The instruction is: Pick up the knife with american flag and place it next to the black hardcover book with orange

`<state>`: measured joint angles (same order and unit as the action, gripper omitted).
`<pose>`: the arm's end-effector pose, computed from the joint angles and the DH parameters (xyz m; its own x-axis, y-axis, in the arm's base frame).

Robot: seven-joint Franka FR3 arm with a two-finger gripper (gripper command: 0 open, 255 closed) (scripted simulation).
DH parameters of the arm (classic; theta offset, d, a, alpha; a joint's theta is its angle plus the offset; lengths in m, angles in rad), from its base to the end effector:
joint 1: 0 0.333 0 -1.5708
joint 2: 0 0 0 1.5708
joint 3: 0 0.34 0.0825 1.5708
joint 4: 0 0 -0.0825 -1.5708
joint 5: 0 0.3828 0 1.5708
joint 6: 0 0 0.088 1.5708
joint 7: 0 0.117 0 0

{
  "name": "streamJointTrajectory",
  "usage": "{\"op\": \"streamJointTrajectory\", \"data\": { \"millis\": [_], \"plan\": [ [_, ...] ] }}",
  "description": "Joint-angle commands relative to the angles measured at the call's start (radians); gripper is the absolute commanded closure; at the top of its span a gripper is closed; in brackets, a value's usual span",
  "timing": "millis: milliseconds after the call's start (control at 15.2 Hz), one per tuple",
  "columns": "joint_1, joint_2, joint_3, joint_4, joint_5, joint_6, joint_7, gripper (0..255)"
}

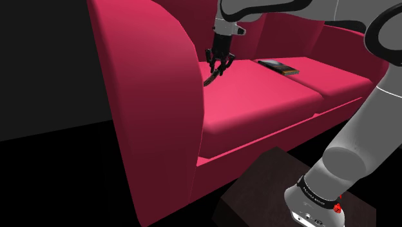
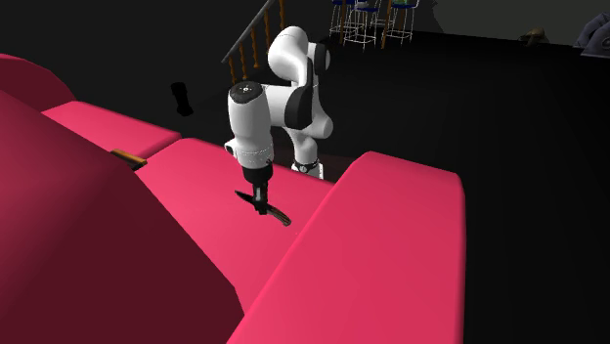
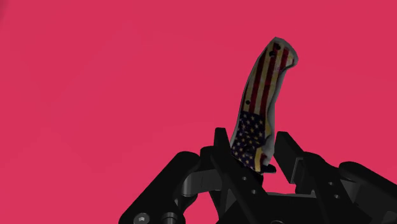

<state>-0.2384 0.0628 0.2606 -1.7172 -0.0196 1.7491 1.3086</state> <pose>0.5791 0.0071 0.5499 0.2839 -0.9589 -0.0046 -0.9584 -0.2839 0.0285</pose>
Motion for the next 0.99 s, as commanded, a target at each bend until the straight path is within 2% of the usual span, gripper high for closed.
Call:
{"op": "streamJointTrajectory", "data": {
  "millis": [0, 396, 924],
  "plan": [
    [0.000, 0.000, 0.000, 0.026, 0.000, -0.027, 0.000, 255],
    [0.001, 0.006, 0.001, 0.104, -0.001, -0.099, 0.001, 255],
    [-0.098, -0.091, -0.092, -0.012, 0.016, -0.077, -0.194, 255]
  ]
}}
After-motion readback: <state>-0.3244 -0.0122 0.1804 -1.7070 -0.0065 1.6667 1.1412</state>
